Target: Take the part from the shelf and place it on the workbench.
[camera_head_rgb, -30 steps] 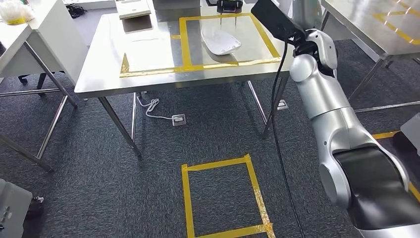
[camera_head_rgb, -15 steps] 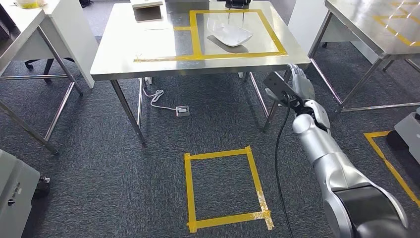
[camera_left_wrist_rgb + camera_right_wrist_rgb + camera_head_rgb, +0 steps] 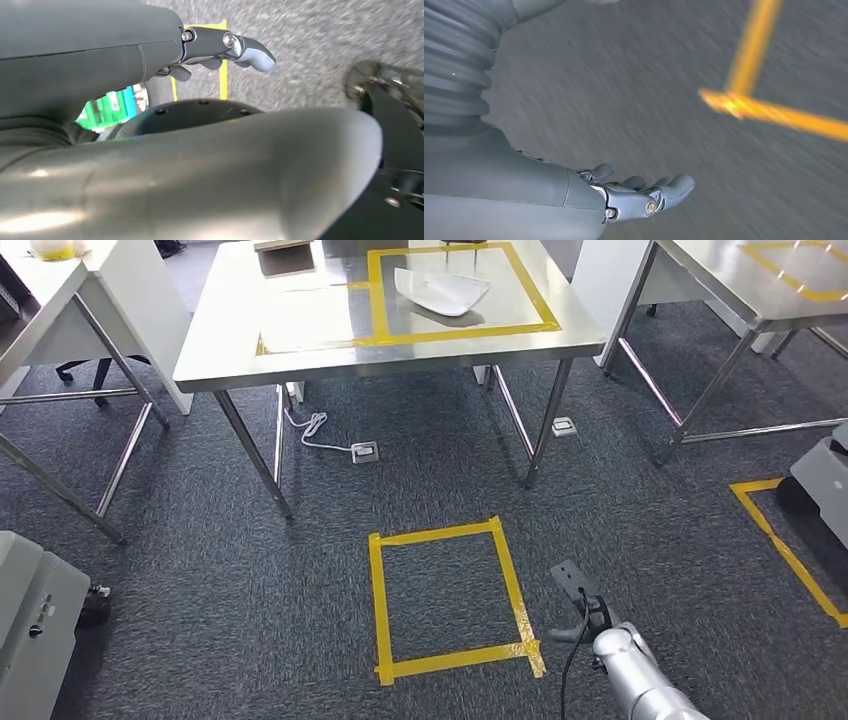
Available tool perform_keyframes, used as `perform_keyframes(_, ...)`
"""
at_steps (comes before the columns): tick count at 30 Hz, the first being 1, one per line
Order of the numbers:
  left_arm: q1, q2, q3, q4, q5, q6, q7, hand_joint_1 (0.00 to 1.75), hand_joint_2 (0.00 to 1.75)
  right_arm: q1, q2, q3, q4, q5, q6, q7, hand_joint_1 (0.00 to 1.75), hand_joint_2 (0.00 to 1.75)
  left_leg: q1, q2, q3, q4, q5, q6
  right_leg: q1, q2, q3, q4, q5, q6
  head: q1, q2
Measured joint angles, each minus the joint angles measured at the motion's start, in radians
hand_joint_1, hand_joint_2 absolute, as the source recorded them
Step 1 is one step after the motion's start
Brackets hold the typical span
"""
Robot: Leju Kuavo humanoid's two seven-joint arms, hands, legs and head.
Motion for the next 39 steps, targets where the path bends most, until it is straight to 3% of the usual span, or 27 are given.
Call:
perform_keyframes(1, 0.000, 0.000, 0.000, 0.000, -0.002, 0.000, 0.003, 0.00, 0.00, 0.029, 0.009, -0.022, 0.009, -0.024, 0.005, 0.018, 0.00, 1.75, 0.000, 0.001, -0.013, 0.066, -0.041, -0.003, 0.000, -0.002, -0.012, 0.002, 0.007, -0.001, 0.000, 0.000)
perform_keyframes(2, 0.000, 0.000, 0.000, 0.000, -0.004, 0.000, 0.006, 0.00, 0.00, 0.057, 0.017, -0.044, 0.018, -0.047, 0.007, 0.037, 0.00, 1.75, 0.000, 0.001, -0.017, 0.118, -0.063, -0.005, 0.001, -0.004, -0.024, 0.006, 0.015, -0.001, -0.001, 0.000)
perform_keyframes(4, 0.000, 0.000, -0.001, 0.000, -0.010, 0.000, 0.011, 0.00, 0.00, 0.110, 0.033, -0.086, 0.035, -0.085, 0.005, 0.084, 0.00, 1.75, -0.001, 0.001, 0.020, 0.131, -0.043, -0.004, 0.002, -0.006, -0.052, 0.015, 0.028, 0.000, -0.001, 0.000)
perform_keyframes(5, -0.001, 0.001, -0.002, 0.000, -0.012, 0.000, 0.014, 0.00, 0.00, 0.136, 0.040, -0.106, 0.043, -0.101, 0.001, 0.108, 0.00, 1.75, -0.001, 0.001, 0.065, 0.085, -0.018, -0.001, 0.002, -0.006, -0.065, 0.020, 0.035, 0.002, -0.001, 0.000)
perform_keyframes(7, -0.003, 0.002, -0.002, 0.000, -0.014, 0.000, 0.017, 0.00, 0.00, 0.182, 0.055, -0.142, 0.053, -0.130, -0.013, 0.157, 0.00, 1.75, -0.005, -0.001, 0.168, -0.055, -0.011, 0.008, 0.002, -0.005, -0.085, 0.030, 0.048, 0.008, -0.001, 0.000)
perform_keyframes(9, -0.005, 0.004, -0.003, 0.000, -0.013, 0.000, 0.021, 0.00, 0.00, 0.214, 0.068, -0.176, 0.059, -0.156, -0.027, 0.193, 0.00, 1.75, -0.011, -0.003, 0.216, -0.137, -0.028, 0.018, 0.000, -0.002, -0.090, 0.031, 0.064, 0.017, -0.001, 0.000)
perform_keyframes(11, -0.006, 0.003, -0.003, 0.000, -0.011, 0.000, 0.025, 0.00, 0.00, 0.233, 0.080, -0.207, 0.064, -0.177, -0.035, 0.218, 0.00, 1.75, -0.012, -0.002, 0.211, -0.147, -0.015, 0.030, -0.003, 0.004, -0.090, 0.025, 0.080, 0.031, -0.004, 0.000)
perform_keyframes(12, -0.007, 0.003, -0.003, 0.000, -0.011, 0.000, 0.026, 0.00, 0.00, 0.240, 0.085, -0.223, 0.067, -0.184, -0.036, 0.227, 0.00, 1.75, -0.011, 0.001, 0.205, -0.151, -0.006, 0.038, -0.004, 0.007, -0.094, 0.029, 0.072, 0.038, -0.004, 0.000)
perform_keyframes(14, -0.010, 0.002, -0.003, 0.001, -0.012, 0.001, 0.030, 0.00, 0.00, 0.250, 0.093, -0.249, 0.071, -0.194, -0.040, 0.235, 0.00, 1.75, -0.006, 0.007, 0.184, -0.156, 0.018, 0.052, -0.007, 0.011, -0.113, 0.081, 0.000, 0.051, -0.004, 0.000)
perform_keyframes(16, -0.011, 0.002, -0.006, 0.001, -0.014, 0.001, 0.034, 0.00, 0.00, 0.254, 0.101, -0.267, 0.072, -0.198, -0.043, 0.229, 0.00, 1.75, -0.006, 0.011, 0.155, -0.154, 0.043, 0.057, -0.009, 0.012, -0.139, 0.203, -0.106, 0.062, -0.004, 0.000)
perform_keyframes(17, -0.011, 0.000, -0.009, 0.001, -0.015, 0.001, 0.036, 0.00, 0.00, 0.255, 0.105, -0.273, 0.072, -0.199, -0.043, 0.222, 0.00, 1.75, -0.005, 0.013, 0.139, -0.152, 0.057, 0.055, -0.010, 0.012, -0.146, 0.263, -0.133, 0.066, -0.004, 0.000)
perform_keyframes(18, -0.011, -0.001, -0.012, 0.001, -0.016, 0.001, 0.037, 0.00, 0.00, 0.255, 0.108, -0.278, 0.072, -0.198, -0.041, 0.214, 0.00, 1.75, -0.005, 0.015, 0.121, -0.149, 0.070, 0.053, -0.012, 0.012, -0.141, 0.304, -0.134, 0.070, -0.004, 0.000)
perform_keyframes(19, -0.011, -0.002, -0.014, 0.001, -0.017, 0.001, 0.038, 0.00, 0.00, 0.255, 0.111, -0.283, 0.072, -0.197, -0.038, 0.205, 0.00, 1.75, -0.004, 0.017, 0.102, -0.145, 0.083, 0.050, -0.013, 0.012, -0.122, 0.312, -0.111, 0.072, -0.003, 0.000)
perform_keyframes(21, -0.013, -0.003, -0.017, 0.001, -0.017, 0.001, 0.037, 0.00, 0.00, 0.255, 0.115, -0.289, 0.072, -0.192, -0.030, 0.187, 0.00, 1.75, -0.001, 0.018, 0.065, -0.133, 0.105, 0.041, -0.017, 0.012, -0.032, 0.222, -0.064, 0.073, -0.003, 0.000)
perform_keyframes(23, -0.015, -0.004, -0.020, 0.001, -0.018, 0.001, 0.033, 0.00, 0.00, 0.253, 0.119, -0.291, 0.072, -0.183, -0.023, 0.172, 0.00, 1.75, 0.000, 0.019, 0.043, -0.125, 0.125, 0.027, -0.013, 0.015, 0.068, 0.075, -0.085, 0.063, -0.003, 0.000)
perform_keyframes(24, -0.017, -0.004, -0.021, 0.001, -0.019, 0.001, 0.030, 0.00, 0.00, 0.253, 0.121, -0.291, 0.073, -0.179, -0.019, 0.166, 0.00, 1.75, -0.001, 0.019, 0.040, -0.126, 0.135, 0.021, -0.010, 0.017, 0.093, 0.029, -0.103, 0.055, -0.003, 0.000)
perform_keyframes(25, -0.018, -0.004, -0.023, 0.001, -0.021, 0.001, 0.027, 0.00, 0.00, 0.253, 0.122, -0.291, 0.073, -0.176, -0.016, 0.162, 0.00, 1.75, -0.001, 0.018, 0.039, -0.130, 0.147, 0.014, -0.006, 0.018, 0.099, 0.010, -0.109, 0.043, -0.003, 0.000)
perform_keyframes(27, -0.020, -0.005, -0.027, 0.001, -0.026, 0.001, 0.024, 0.00, 0.00, 0.253, 0.126, -0.291, 0.074, -0.172, -0.013, 0.158, 0.00, 1.75, 0.002, 0.016, 0.034, -0.135, 0.156, 0.001, -0.005, 0.014, 0.081, 0.010, -0.090, 0.022, -0.003, 0.000)
perform_keyframes(28, -0.020, -0.006, -0.030, 0.001, -0.029, 0.001, 0.023, 0.00, 0.00, 0.252, 0.127, -0.291, 0.075, -0.169, -0.012, 0.156, 0.00, 1.75, 0.004, 0.015, 0.026, -0.123, 0.134, -0.004, -0.005, 0.011, 0.070, 0.010, -0.077, 0.011, -0.004, 0.000)
perform_keyframes(29, -0.020, -0.006, -0.032, 0.001, -0.031, 0.001, 0.024, 0.00, 0.00, 0.251, 0.129, -0.291, 0.075, -0.166, -0.011, 0.152, 0.00, 1.75, 0.005, 0.013, 0.014, -0.092, 0.091, -0.008, -0.006, 0.009, 0.055, 0.009, -0.063, 0.002, -0.004, 0.000)
perform_keyframes(31, -0.021, -0.006, -0.037, 0.001, -0.031, 0.001, 0.025, 0.00, 0.00, 0.251, 0.131, -0.291, 0.075, -0.162, -0.011, 0.144, 0.00, 1.75, 0.006, 0.011, -0.013, 0.027, -0.023, -0.012, -0.003, 0.007, 0.022, 0.010, -0.035, -0.008, -0.005, 0.000)
perform_keyframes(32, -0.022, -0.007, -0.038, 0.001, -0.030, 0.001, 0.026, 0.00, 0.00, 0.252, 0.132, -0.291, 0.075, -0.161, -0.011, 0.141, 0.00, 1.75, 0.005, 0.011, -0.020, 0.093, -0.057, -0.012, -0.001, 0.007, 0.002, 0.011, -0.021, -0.008, -0.005, 0.000)
perform_keyframes(33, -0.022, -0.007, -0.039, 0.001, -0.027, 0.001, 0.026, 0.00, 0.00, 0.253, 0.133, -0.291, 0.075, -0.160, -0.011, 0.137, 0.00, 1.75, 0.005, 0.011, -0.017, 0.142, -0.064, -0.011, 0.001, 0.006, -0.017, 0.012, -0.008, -0.008, -0.005, 0.000)
perform_keyframes(35, -0.022, -0.007, -0.040, 0.001, -0.026, 0.001, 0.023, 0.00, 0.00, 0.255, 0.136, -0.291, 0.075, -0.161, -0.011, 0.130, 0.00, 0.87, 0.003, 0.010, 0.028, 0.155, -0.011, -0.004, 0.006, 0.005, -0.055, 0.015, 0.017, -0.007, -0.005, 0.000)
perform_keyframes(36, -0.022, -0.007, -0.042, 0.001, -0.027, 0.001, 0.020, 0.00, 0.44, 0.255, 0.137, -0.291, 0.075, -0.161, -0.010, 0.127, 0.00, 0.44, 0.000, 0.010, 0.074, 0.114, 0.016, 0.004, 0.008, 0.005, -0.069, 0.016, 0.029, -0.005, -0.005, 0.000)
perform_keyframes(37, -0.022, -0.004, -0.043, 0.001, -0.028, 0.001, 0.016, 0.00, 0.87, 0.256, 0.141, -0.291, 0.075, -0.161, -0.009, 0.125, 0.00, 0.00, -0.005, 0.011, 0.137, 0.043, 0.016, 0.014, 0.011, 0.004, -0.081, 0.018, 0.040, -0.002, -0.005, 0.000)
perform_keyframes(39, -0.023, 0.000, -0.044, 0.001, -0.029, 0.001, 0.008, 0.00, 1.75, 0.257, 0.146, -0.292, 0.075, -0.161, -0.005, 0.123, 0.00, 0.00, -0.014, 0.012, 0.246, -0.112, -0.033, 0.029, 0.012, 0.004, -0.090, 0.021, 0.060, 0.007, -0.005, 0.000)
